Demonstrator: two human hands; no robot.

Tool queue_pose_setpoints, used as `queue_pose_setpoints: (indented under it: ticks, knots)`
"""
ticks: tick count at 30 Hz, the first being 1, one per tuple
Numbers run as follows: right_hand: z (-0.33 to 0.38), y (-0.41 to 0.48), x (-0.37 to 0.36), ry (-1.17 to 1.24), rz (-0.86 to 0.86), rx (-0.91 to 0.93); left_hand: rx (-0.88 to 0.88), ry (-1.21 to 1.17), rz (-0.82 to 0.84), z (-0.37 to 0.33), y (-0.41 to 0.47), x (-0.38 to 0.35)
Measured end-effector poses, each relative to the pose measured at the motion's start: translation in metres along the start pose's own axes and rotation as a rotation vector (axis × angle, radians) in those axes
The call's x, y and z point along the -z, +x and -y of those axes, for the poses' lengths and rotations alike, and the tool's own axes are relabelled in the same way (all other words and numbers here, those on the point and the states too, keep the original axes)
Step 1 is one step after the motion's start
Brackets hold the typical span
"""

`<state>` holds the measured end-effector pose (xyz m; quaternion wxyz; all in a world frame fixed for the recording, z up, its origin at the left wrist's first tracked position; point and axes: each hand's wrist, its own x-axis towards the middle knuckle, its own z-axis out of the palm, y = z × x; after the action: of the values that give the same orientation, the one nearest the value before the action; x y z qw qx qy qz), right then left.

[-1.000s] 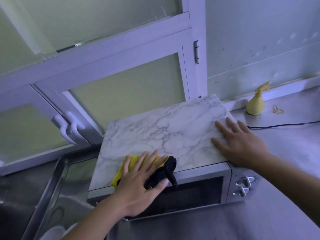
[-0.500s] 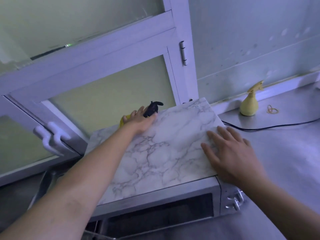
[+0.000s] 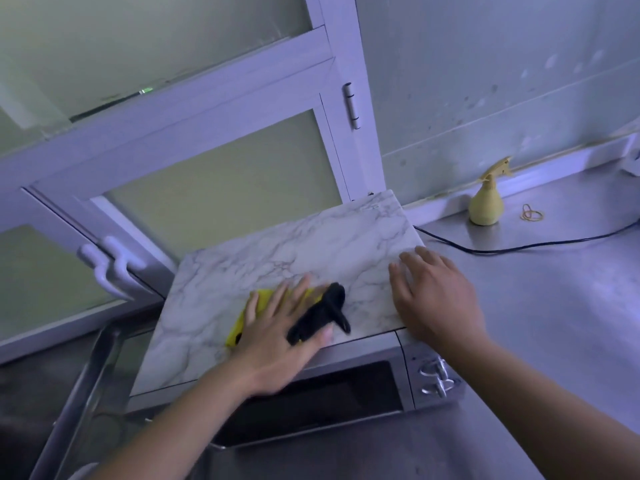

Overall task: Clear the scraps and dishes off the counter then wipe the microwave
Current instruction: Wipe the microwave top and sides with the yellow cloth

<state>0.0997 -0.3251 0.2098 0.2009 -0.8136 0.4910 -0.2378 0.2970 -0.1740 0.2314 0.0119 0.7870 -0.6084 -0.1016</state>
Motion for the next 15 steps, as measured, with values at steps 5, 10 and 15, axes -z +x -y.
queue_pose_setpoints:
  ticks: [5,10,15]
  knots:
    - [-0.003,-0.002,0.002,0.039,-0.021,0.055,0.057,0.023,-0.058,-0.027,-0.045,-0.018]
    - [-0.005,-0.001,0.002,0.161,-0.039,0.008,0.140,0.008,0.015,-0.030,0.019,-0.004]
    - [-0.006,-0.003,0.000,0.213,-0.153,-0.029,0.247,0.042,0.051,-0.026,0.144,0.017]
